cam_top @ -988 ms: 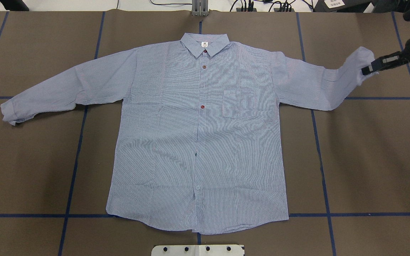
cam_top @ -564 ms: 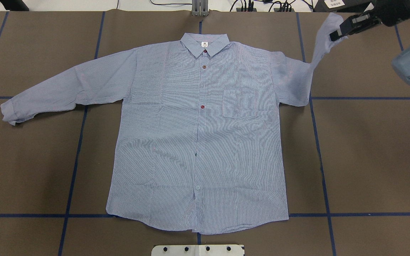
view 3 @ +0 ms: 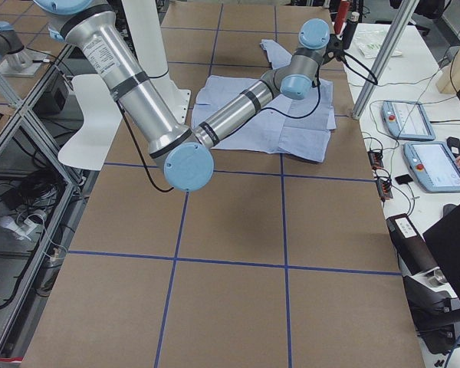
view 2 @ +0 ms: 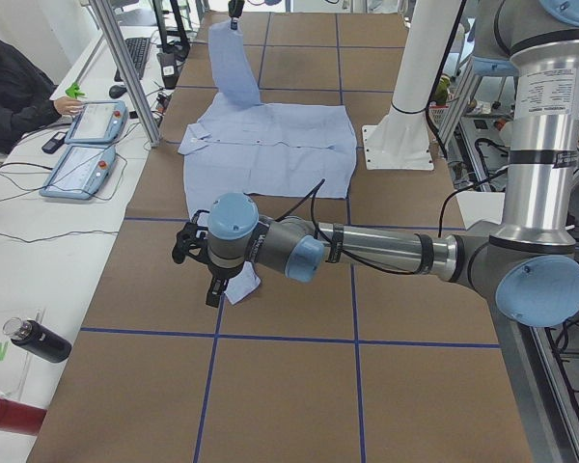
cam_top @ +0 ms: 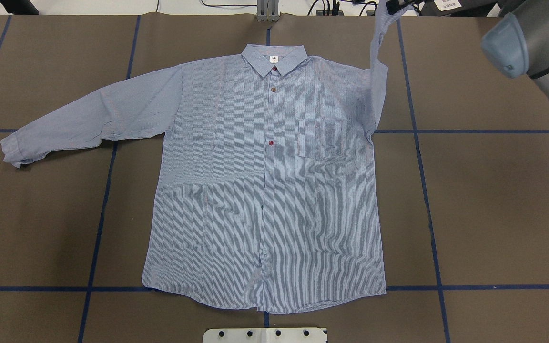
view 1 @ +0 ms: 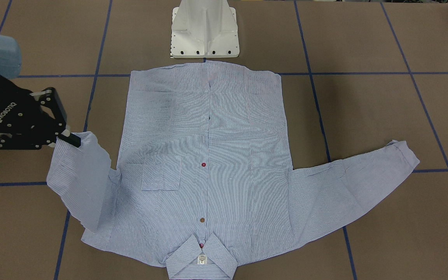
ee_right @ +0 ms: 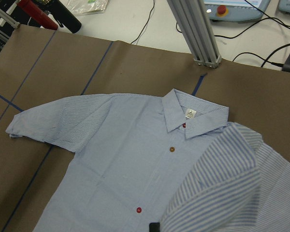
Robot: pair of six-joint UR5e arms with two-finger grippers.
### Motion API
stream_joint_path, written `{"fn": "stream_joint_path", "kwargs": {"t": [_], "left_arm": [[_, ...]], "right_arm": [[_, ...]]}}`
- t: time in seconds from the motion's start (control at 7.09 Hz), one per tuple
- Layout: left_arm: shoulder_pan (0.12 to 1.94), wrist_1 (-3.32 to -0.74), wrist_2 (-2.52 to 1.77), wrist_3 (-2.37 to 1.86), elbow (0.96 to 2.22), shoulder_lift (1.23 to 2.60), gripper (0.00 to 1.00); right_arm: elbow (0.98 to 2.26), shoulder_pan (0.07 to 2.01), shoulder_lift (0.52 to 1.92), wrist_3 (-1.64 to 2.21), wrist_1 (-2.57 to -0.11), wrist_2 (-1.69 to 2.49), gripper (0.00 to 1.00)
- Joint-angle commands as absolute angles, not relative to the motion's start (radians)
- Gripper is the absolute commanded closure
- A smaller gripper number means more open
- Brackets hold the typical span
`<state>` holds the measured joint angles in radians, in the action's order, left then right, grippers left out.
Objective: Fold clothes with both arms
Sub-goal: 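Lift the grasped sleeve with the right gripper toward the collar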
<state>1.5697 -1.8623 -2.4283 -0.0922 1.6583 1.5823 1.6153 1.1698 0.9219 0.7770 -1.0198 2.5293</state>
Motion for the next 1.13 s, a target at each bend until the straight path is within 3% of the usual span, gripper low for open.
{"fn": "stream_joint_path", "kwargs": {"t": [0.0,0.99], "left_arm": [[1.571,-1.862,-2.428,-0.095,1.652,1.583,0.01],[1.571,-1.861,-2.430,-0.098,1.646,1.583,0.01]], "right_arm": [[1.598,1.077,0.835,0.818,-1.051,2.423,1.00],[1.295,0.809,0.620,0.813,-1.072,2.093,1.00]]}}
